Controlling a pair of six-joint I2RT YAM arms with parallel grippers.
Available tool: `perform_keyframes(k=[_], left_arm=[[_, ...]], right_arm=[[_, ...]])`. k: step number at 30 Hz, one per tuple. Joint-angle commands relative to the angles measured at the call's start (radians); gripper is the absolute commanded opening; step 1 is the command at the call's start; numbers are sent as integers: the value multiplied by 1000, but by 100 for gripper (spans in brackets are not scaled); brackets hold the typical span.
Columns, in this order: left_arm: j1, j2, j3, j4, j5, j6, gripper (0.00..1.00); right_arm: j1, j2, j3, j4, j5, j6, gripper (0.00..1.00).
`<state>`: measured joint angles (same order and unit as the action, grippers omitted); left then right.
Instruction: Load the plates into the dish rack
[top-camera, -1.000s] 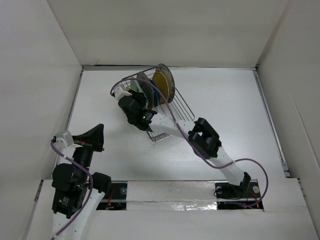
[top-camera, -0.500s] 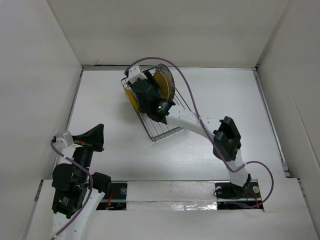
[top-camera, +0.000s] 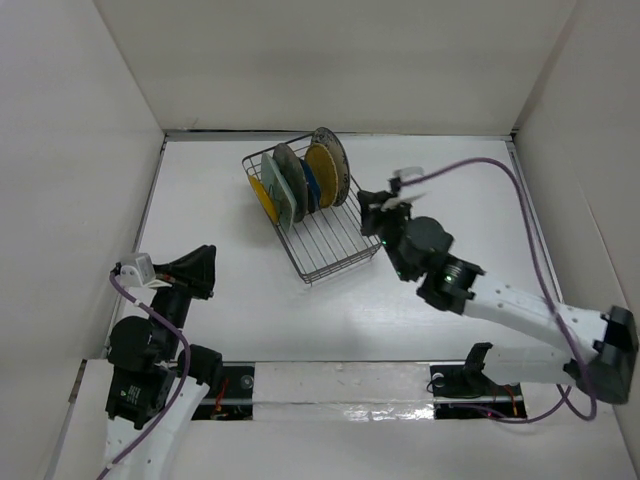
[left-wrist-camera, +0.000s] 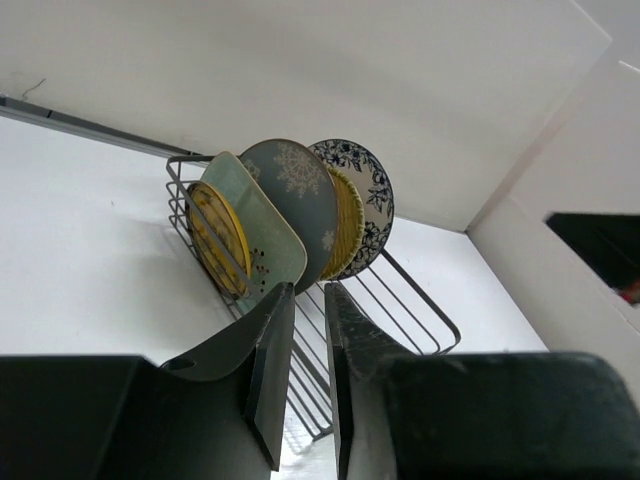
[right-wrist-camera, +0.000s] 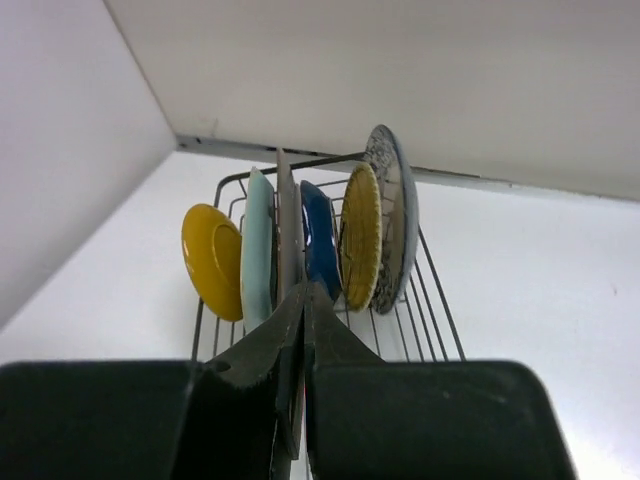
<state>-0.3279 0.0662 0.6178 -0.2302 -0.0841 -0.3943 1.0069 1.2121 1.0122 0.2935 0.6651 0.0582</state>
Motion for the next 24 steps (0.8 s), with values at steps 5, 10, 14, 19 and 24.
perform_keyframes(k=[5, 10, 14, 19, 24], left_arm=[[-7, 40, 13, 65, 57, 18, 30], [-7, 41, 17, 51, 21, 14, 55], [-7, 37, 11, 58, 12, 11, 69], [-7, 37, 0, 83, 35, 15, 73], [-7, 67, 5, 81, 50, 21, 73]], right_arm=[[-117, -446, -394, 113, 51, 347, 28], [-241, -654, -572, 0, -25, 452, 68], [-315, -701, -629, -121, -33, 491, 81], [-396, -698, -682, -97, -132, 496, 81], [-419, -628, -679, -40, -191, 499, 81]])
